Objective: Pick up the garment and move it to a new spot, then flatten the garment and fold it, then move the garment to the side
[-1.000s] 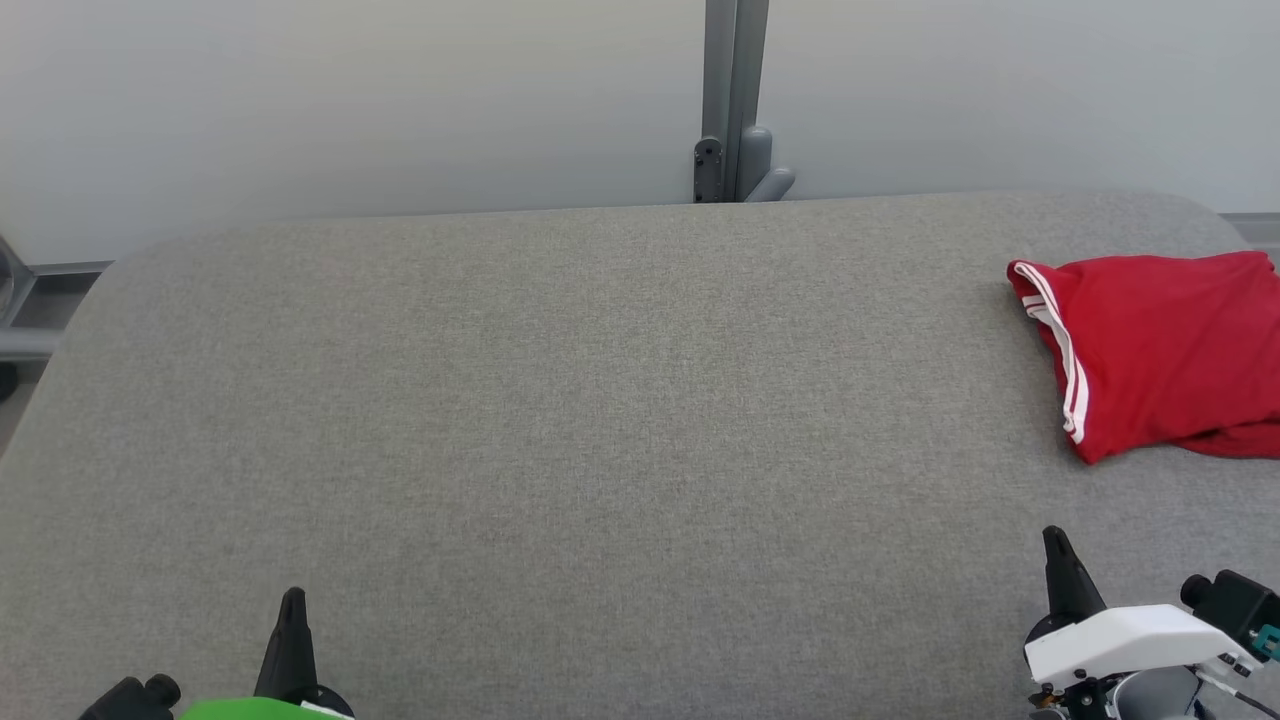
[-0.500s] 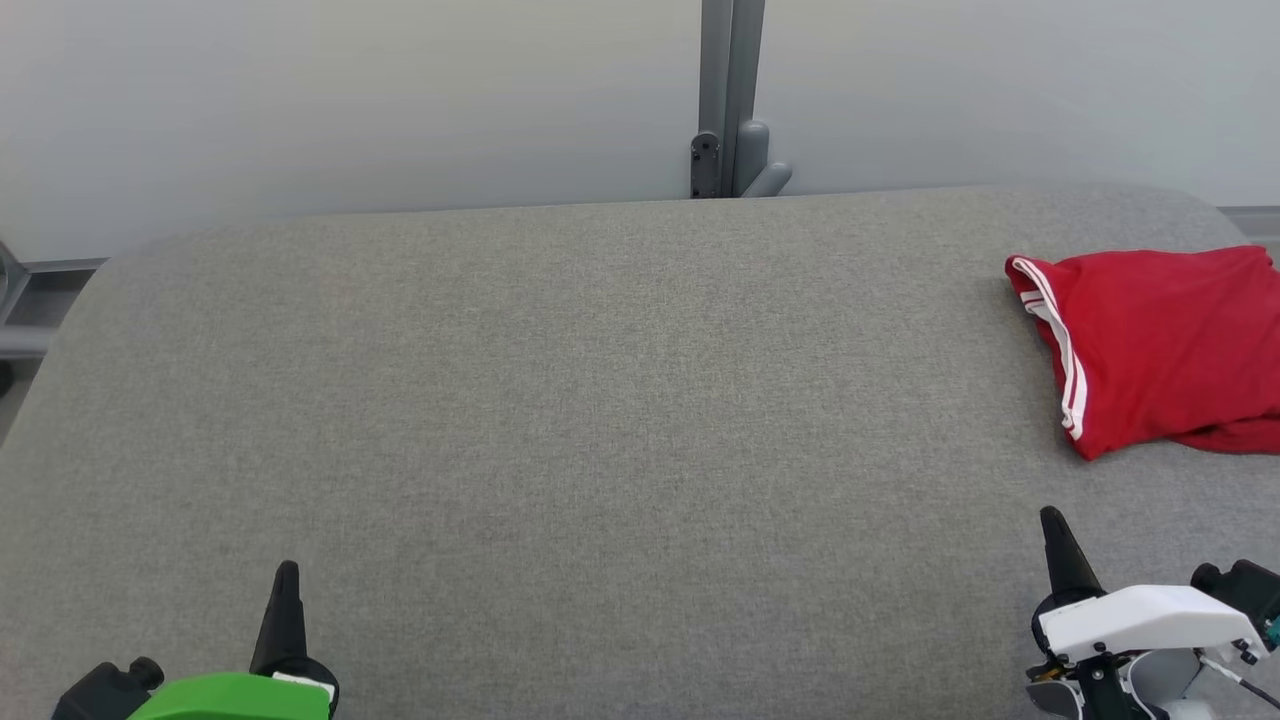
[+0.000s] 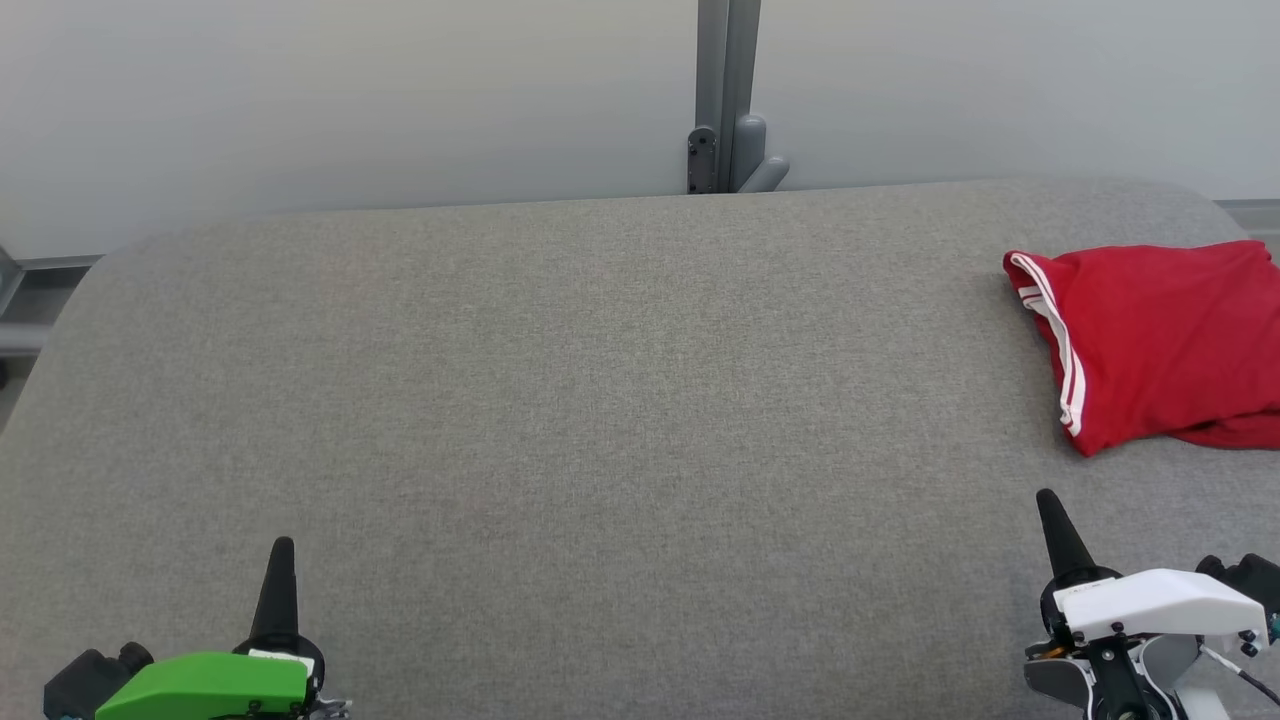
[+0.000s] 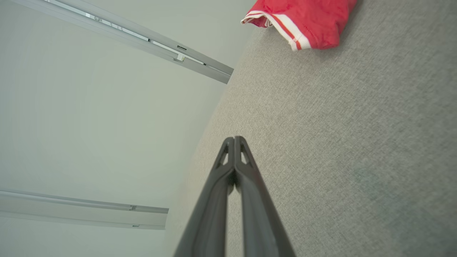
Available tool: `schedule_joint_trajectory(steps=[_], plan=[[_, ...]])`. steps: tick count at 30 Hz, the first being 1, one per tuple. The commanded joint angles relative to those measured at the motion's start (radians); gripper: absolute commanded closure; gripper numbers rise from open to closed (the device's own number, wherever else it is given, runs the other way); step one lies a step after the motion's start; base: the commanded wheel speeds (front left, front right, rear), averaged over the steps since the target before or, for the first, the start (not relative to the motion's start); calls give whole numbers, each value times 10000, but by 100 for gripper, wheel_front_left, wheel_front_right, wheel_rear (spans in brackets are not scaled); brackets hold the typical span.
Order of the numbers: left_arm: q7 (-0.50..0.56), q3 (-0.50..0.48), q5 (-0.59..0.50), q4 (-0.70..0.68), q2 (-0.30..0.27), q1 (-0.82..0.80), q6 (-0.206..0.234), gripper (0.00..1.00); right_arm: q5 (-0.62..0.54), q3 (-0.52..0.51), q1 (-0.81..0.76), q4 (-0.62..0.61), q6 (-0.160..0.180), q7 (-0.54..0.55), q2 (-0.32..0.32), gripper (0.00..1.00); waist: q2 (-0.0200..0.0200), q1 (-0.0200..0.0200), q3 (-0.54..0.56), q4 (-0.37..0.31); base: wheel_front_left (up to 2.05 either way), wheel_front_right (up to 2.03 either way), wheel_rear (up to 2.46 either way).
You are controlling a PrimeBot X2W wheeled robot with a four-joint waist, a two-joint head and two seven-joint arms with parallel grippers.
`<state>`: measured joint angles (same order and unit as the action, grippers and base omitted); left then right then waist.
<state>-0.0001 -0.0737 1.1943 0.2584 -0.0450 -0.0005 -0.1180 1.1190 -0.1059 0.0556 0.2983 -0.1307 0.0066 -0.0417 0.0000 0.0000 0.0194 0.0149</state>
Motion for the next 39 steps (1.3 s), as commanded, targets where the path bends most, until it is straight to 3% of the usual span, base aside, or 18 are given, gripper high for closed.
schedule_joint_trajectory(steps=[1,39], plan=[[76,-68,344,-114,-59,-298,-45,100,374,-26,236,-139,-4,91,-72,100,0,0,-9,-6,0,0,0],[937,-373,3534,-115,-78,-1056,-128,100,4148,-83,638,-377,-2,986,-105,100,0,0,-180,-118,0,0,0]])
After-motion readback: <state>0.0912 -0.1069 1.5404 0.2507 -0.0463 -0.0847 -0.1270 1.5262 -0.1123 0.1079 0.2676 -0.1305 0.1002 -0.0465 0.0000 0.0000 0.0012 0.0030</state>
